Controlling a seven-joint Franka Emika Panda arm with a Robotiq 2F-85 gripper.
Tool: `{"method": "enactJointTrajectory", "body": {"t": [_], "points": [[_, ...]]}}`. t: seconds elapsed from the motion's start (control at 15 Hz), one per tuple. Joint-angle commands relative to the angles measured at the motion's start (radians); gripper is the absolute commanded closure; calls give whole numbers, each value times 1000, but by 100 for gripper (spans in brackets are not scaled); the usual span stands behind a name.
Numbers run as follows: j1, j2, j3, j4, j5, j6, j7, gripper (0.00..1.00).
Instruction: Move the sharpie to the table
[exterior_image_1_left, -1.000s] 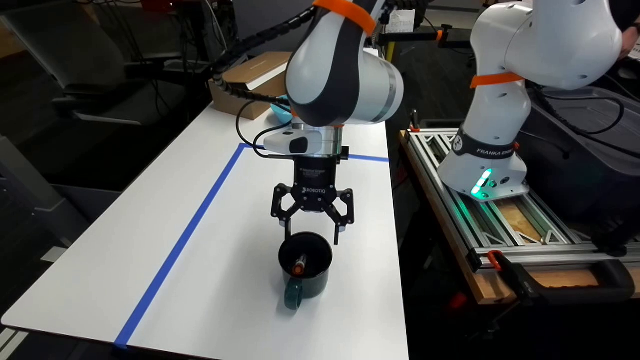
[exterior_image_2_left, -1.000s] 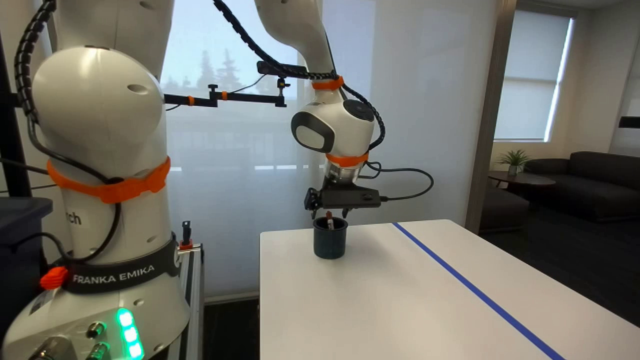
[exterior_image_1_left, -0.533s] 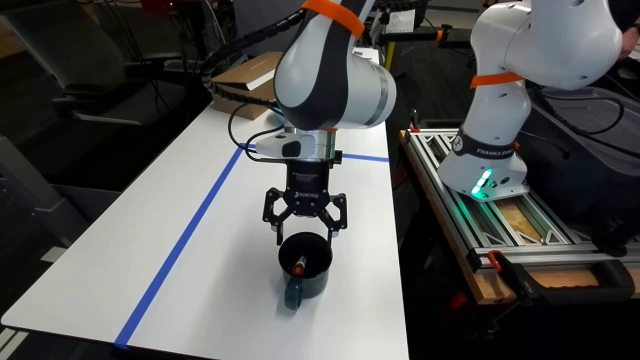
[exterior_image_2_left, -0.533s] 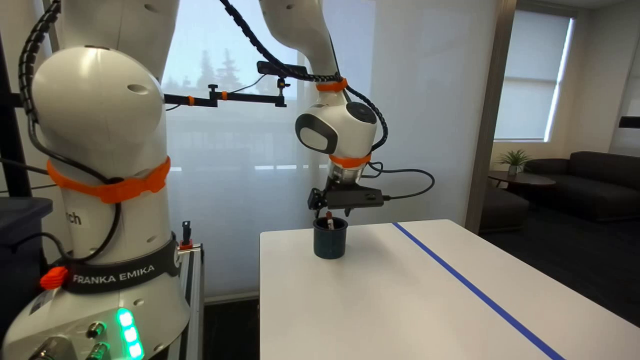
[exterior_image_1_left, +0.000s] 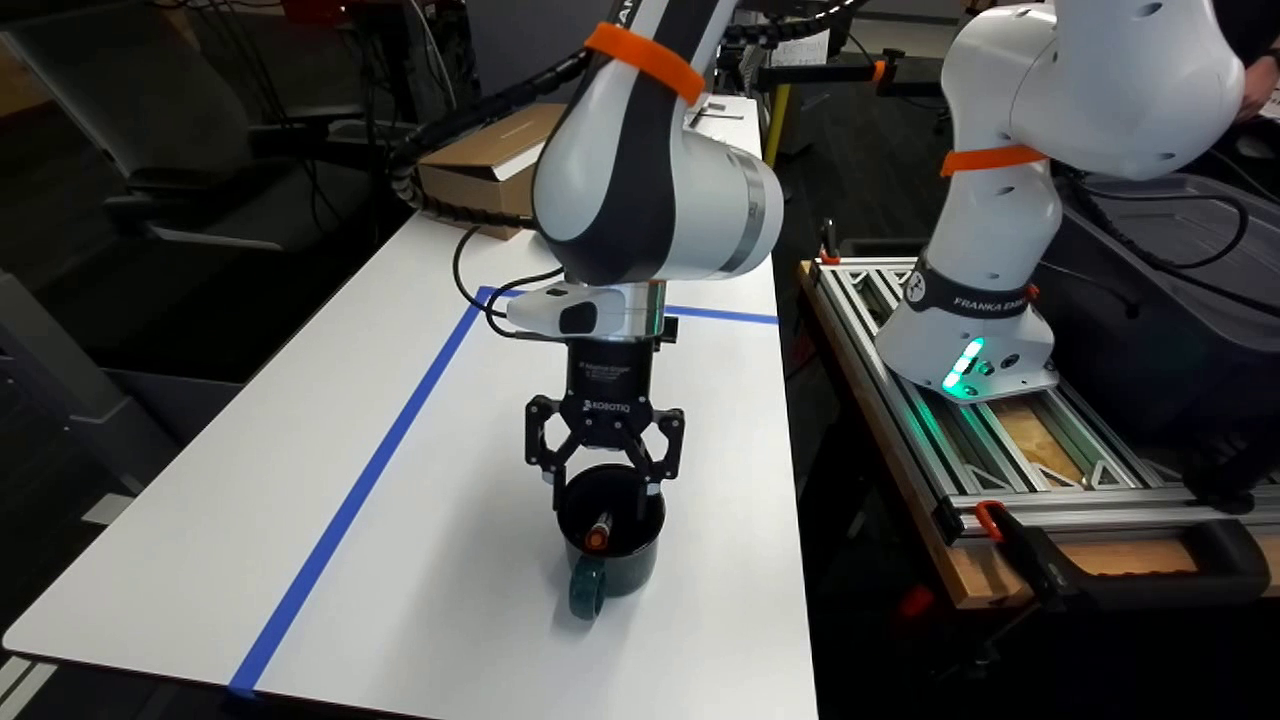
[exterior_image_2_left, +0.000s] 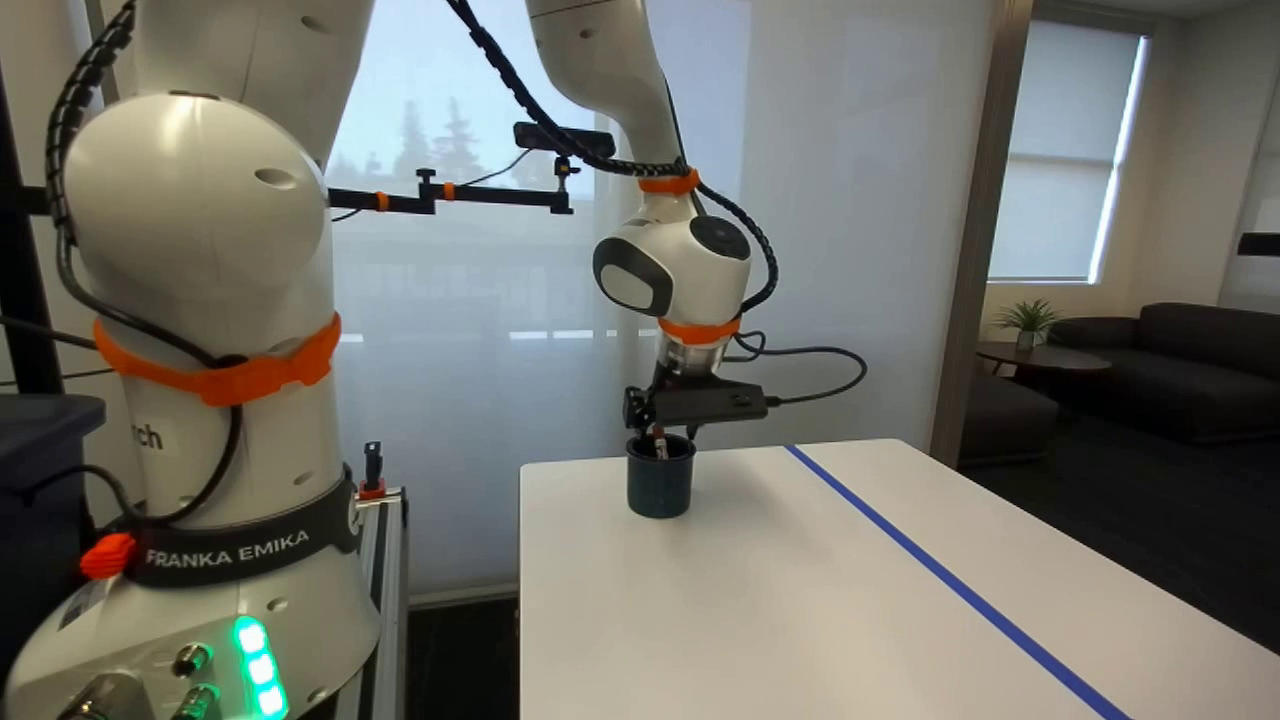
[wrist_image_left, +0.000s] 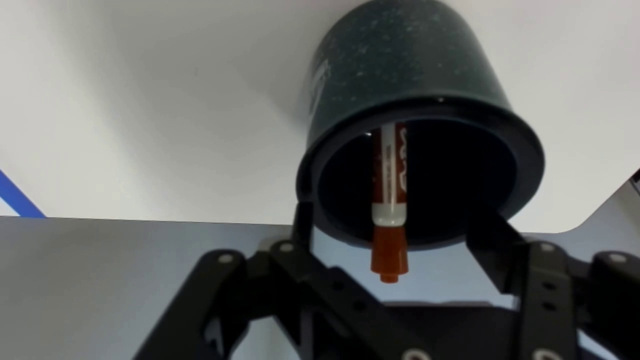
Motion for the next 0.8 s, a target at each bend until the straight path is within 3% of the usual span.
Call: {"method": "enactJointTrajectory", "body": {"t": [0.0,0.07,0.13,0.33,0.4,0.47,0.6,0.67,0.73], "points": [[3,19,15,23,63,33,-59,50],[4,19,17,25,71,35,-65,45],[5,17,17,27,75,39,-69,48],[8,16,22,28,87,44,-79,25],[8,16,25,26,89,45,-80,27],[9,17,28,25,92,46,-85,21],[10,17,35,20,97,45,-85,20],[10,19,39,19,102,45,-86,27],[10,18,42,17,102,46,-85,29]]}}
